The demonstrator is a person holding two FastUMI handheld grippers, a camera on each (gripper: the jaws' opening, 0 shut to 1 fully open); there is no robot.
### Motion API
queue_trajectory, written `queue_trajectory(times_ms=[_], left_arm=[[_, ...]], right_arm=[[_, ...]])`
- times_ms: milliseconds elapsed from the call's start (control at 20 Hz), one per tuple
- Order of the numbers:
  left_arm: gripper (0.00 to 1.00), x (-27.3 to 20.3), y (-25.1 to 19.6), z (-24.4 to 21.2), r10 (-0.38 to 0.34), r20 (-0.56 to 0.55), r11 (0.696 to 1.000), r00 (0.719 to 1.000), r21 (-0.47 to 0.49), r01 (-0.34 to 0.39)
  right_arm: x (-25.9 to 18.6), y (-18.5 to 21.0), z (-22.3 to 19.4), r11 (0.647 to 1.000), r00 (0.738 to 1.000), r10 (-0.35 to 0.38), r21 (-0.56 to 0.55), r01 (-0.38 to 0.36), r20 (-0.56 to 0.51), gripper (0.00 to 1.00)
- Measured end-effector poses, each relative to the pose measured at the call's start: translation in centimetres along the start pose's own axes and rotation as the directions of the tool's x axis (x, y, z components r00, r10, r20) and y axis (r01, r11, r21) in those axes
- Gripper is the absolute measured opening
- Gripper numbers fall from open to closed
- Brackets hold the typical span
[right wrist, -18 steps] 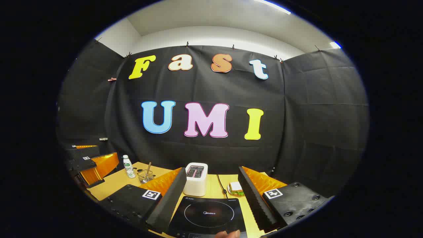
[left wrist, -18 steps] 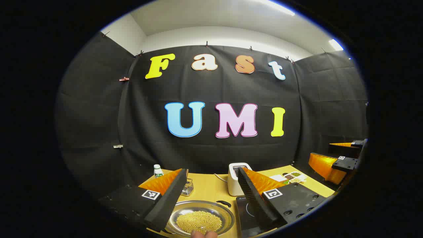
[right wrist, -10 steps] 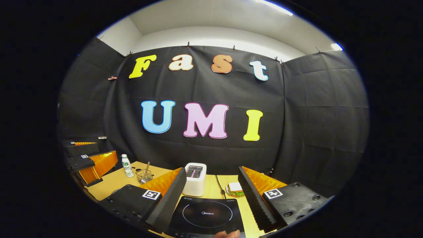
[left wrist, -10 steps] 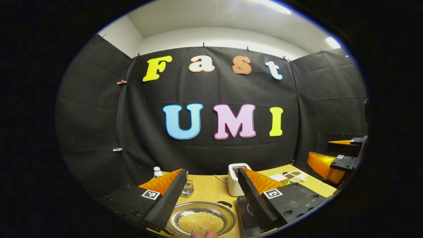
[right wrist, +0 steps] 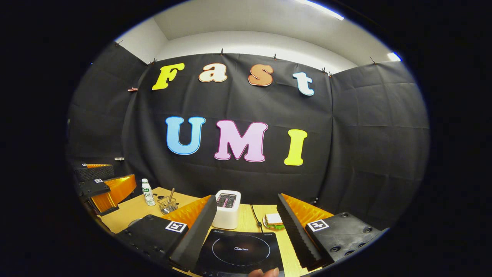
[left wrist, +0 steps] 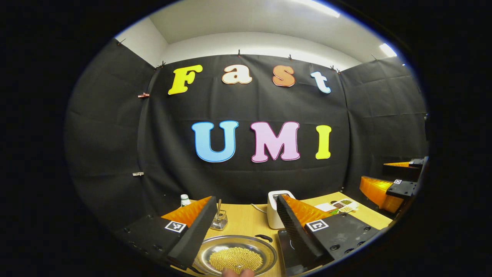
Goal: First push the handle of the pot to place it horizontally, then grasp the pot with both hands and set it on the induction cooktop.
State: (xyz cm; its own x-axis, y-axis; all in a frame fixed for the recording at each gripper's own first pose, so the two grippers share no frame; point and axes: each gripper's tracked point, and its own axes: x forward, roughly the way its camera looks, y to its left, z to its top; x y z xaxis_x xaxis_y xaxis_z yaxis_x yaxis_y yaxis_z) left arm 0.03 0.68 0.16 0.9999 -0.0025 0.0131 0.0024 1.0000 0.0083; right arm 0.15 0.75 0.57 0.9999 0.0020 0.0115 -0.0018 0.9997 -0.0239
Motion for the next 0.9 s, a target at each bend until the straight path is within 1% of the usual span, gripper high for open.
queue_trajectory(times_ms=[300,350,450,500,550,600,750,850,900], left_arm=[[0.97,-0.1,-0.1,0.2,-0.014,0.007,1.0,1.0,0.003,0.014],[0.97,-0.2,-0.1,0.3,-0.017,0.007,1.0,1.0,0.003,0.016],[0.97,-0.3,-0.3,0.3,-0.028,0.005,1.0,1.0,0.001,0.028],[0.95,-0.4,-0.5,0.0,-0.037,0.004,0.999,0.999,0.001,0.037],[0.89,-0.6,-0.5,0.2,-0.039,0.007,0.999,0.999,0.003,0.039],[0.76,-0.7,-0.6,0.4,-0.049,0.013,0.999,0.999,0.006,0.049],[0.43,-1.4,-2.6,0.6,-0.14,0.012,0.99,0.99,0.027,0.14],[0.21,-2.0,-3.2,0.4,-0.181,0.001,0.983,0.983,0.039,0.181],[0.1,-2.3,-3.4,0.2,-0.189,-0.005,0.981,0.982,0.037,0.19]], right_arm=[[-0.1,0.2,0.2,1.0,1.0,-0.002,0.001,0.002,0.006,0.97],[-0.1,0.2,0.3,1.0,1.0,-0.002,0.0,0.002,0.008,0.96],[-0.2,0.0,0.4,1.0,1.0,-0.009,-0.006,0.009,0.015,0.97],[-0.3,-0.1,0.5,1.0,1.0,-0.014,-0.011,0.014,0.025,0.98],[-0.5,-0.4,0.9,1.0,0.999,-0.024,-0.019,0.024,0.04,0.98],[-0.6,-0.6,1.2,0.999,0.998,-0.028,-0.029,0.029,0.058,0.98],[-1.0,-0.4,1.6,0.999,0.996,-0.021,-0.041,0.025,0.091,0.97],[-1.2,0.3,1.2,1.0,0.998,0.0,-0.02,0.002,0.07,0.97],[-1.4,0.1,1.0,1.0,0.998,-0.006,-0.002,0.006,0.059,0.97]])
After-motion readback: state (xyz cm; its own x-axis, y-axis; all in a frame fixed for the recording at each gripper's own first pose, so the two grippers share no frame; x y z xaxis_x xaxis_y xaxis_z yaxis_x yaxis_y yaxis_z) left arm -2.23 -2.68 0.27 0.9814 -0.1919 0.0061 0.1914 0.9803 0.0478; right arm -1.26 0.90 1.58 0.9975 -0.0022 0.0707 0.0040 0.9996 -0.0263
